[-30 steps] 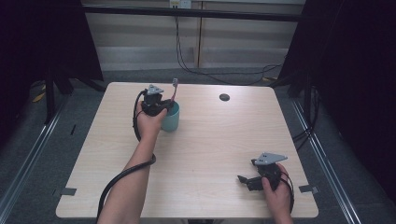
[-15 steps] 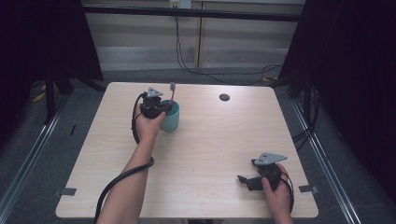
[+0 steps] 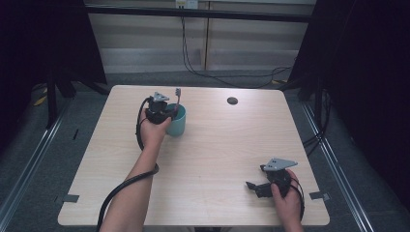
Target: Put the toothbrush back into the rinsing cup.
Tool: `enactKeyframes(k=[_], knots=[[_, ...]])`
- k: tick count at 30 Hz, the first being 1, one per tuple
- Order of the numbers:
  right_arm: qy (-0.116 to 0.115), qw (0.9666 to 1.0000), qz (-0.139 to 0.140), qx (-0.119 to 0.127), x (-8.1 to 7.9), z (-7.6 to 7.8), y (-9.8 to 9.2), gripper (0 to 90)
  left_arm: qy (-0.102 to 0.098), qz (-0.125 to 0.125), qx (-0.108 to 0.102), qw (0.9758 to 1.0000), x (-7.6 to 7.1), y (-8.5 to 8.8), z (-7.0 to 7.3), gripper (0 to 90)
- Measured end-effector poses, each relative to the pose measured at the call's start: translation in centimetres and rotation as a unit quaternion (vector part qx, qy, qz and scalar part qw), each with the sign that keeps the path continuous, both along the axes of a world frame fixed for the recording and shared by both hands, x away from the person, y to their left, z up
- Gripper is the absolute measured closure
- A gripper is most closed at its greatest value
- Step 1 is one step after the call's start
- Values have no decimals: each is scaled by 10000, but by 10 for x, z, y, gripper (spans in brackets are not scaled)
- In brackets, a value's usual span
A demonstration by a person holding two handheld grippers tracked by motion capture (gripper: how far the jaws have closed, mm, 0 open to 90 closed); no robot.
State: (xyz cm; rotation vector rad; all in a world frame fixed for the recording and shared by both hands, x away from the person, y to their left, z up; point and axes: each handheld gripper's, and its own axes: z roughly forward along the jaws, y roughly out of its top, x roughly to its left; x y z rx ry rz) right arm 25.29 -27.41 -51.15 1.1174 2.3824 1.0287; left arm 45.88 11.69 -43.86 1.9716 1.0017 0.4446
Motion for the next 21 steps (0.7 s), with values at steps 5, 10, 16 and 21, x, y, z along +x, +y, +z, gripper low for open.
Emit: enactKeyframes(k=[5,10,16,21], knots=[[1,10000,0,-1,0,0,0,111,-26,-41,95,9999,0,-2,0,819],[0,10000,0,-1,0,0,0,111,12,-46,107,9999,0,-4,0,806],[-1,10000,0,-1,0,0,0,111,19,-47,149,9999,1,-4,2,799],[1,10000,0,-1,0,0,0,110,-2,19,89,10000,0,-3,3,779]])
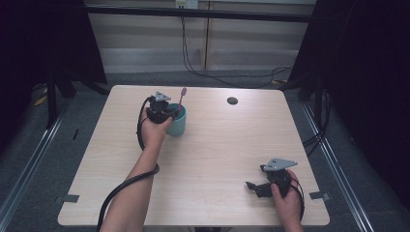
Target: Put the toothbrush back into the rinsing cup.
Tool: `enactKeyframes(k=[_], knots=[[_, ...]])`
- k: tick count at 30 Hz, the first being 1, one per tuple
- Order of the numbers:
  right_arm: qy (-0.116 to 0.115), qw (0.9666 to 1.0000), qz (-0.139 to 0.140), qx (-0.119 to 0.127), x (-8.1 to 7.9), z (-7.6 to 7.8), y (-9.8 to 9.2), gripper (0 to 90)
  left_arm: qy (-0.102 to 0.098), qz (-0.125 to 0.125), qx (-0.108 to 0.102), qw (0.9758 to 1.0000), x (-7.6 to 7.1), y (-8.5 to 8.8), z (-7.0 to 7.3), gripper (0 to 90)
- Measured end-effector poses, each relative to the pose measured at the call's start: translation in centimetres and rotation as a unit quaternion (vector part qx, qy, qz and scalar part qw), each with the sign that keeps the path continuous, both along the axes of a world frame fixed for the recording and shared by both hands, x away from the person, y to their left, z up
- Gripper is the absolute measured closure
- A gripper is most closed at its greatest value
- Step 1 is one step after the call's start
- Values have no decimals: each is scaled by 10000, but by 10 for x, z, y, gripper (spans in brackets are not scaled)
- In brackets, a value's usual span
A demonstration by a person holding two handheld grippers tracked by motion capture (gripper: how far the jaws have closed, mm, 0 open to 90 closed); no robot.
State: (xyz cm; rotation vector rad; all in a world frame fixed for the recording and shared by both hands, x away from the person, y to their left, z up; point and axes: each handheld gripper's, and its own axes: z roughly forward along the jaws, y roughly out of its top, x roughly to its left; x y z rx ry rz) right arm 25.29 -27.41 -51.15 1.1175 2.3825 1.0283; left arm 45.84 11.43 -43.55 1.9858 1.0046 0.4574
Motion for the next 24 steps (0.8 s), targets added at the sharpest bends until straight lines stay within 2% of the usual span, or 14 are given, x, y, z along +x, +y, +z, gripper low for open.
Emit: enactKeyframes(k=[3,4,7,8,9,17,19,24], knots=[[0,10000,0,0,0,0,0,111,-19,-19,6,10000,0,1,2,768],[0,10000,-1,1,0,0,0,110,-16,-3,-69,10000,-1,1,4,758],[-1,10000,0,1,0,0,0,111,-46,10,-101,9999,-2,1,6,738],[0,10000,0,1,0,0,0,110,-69,2,-37,10000,-4,3,10,710],[-1,10000,0,1,0,0,0,111,-71,-1,-70,10000,-4,3,12,696],[0,10000,0,1,0,0,0,110,-22,-13,-55,10000,-9,8,21,576],[-2,10000,1,2,0,0,0,110,7,-22,5,10000,-10,10,22,559],[0,10000,-1,3,0,0,0,110,109,-37,-21,9999,-15,16,23,511]])
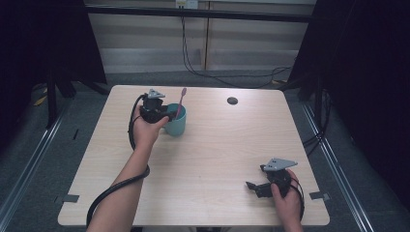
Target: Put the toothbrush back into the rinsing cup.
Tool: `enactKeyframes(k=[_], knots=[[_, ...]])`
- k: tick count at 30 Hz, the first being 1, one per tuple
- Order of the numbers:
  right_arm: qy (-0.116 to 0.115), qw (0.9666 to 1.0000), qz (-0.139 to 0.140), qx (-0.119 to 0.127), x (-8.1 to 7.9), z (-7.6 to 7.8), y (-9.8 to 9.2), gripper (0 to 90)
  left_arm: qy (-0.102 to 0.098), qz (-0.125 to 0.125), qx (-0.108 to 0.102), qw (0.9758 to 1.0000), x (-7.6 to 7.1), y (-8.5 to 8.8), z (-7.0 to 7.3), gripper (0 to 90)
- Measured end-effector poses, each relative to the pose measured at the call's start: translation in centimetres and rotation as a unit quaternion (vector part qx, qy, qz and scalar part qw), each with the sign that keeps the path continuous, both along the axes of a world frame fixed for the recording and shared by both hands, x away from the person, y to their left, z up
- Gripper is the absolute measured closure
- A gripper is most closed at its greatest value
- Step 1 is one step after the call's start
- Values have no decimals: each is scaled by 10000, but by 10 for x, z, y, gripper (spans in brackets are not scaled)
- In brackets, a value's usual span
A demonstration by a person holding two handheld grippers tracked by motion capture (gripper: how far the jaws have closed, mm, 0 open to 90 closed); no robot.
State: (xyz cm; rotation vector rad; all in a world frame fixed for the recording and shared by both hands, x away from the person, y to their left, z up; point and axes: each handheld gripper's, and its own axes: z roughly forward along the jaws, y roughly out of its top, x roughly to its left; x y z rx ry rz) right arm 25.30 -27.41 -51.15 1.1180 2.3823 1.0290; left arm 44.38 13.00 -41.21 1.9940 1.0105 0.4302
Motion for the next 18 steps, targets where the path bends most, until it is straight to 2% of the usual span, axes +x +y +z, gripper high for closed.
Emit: enactKeyframes(k=[3,5,11,18], knots=[[0,10000,1,0,0,0,0,110,-14,-72,25,10000,-2,3,1,486],[2,10000,0,0,0,0,0,110,50,-19,-77,10000,-4,5,0,465],[-1,10000,0,0,0,0,0,110,172,-55,-122,9998,-7,11,2,410],[1,10000,0,2,0,0,0,110,113,-220,-149,9996,-12,12,5,333]])
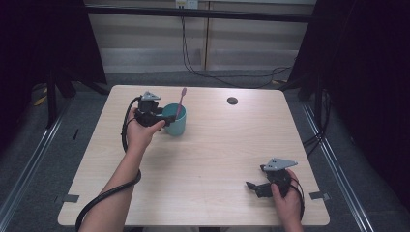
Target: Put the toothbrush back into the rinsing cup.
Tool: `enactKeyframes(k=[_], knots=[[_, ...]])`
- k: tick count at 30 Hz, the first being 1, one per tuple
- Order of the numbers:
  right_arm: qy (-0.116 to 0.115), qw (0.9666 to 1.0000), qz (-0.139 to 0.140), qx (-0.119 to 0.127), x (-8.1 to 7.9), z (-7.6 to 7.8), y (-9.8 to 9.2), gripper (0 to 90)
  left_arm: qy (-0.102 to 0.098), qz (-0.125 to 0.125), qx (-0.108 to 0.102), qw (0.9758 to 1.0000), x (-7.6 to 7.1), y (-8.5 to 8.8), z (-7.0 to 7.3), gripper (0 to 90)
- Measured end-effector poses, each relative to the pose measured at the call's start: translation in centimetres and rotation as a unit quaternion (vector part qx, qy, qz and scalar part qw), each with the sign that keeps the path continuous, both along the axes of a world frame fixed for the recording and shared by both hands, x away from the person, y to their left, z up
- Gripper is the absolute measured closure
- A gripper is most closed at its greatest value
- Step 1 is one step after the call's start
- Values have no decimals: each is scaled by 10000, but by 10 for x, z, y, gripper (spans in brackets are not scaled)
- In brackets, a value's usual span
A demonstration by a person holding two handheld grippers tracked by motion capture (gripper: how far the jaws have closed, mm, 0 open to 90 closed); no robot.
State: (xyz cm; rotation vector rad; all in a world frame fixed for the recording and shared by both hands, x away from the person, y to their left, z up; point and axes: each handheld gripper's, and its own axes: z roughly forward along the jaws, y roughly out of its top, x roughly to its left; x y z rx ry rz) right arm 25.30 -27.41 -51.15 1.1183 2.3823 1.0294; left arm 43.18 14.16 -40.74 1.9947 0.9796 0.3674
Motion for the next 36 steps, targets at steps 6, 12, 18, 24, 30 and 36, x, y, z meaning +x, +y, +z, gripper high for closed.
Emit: enactKeyframes(k=[6,12,18,24,30,36], knots=[[0,10000,1,0,0,0,0,110,274,-23,-44,9996,-2,3,-2,269],[0,10000,1,-2,0,0,0,110,267,-30,0,9996,-7,7,-3,263],[2,10000,0,-1,0,0,0,110,258,-52,-32,9996,-13,13,-4,246],[0,10000,2,-2,0,0,0,110,250,-99,-109,9996,-19,21,-4,215],[1,10000,2,-2,0,0,0,110,206,-263,-231,9992,-26,26,-4,194],[1,10000,1,-1,0,0,0,110,277,-389,-267,9985,-34,28,-11,172]])
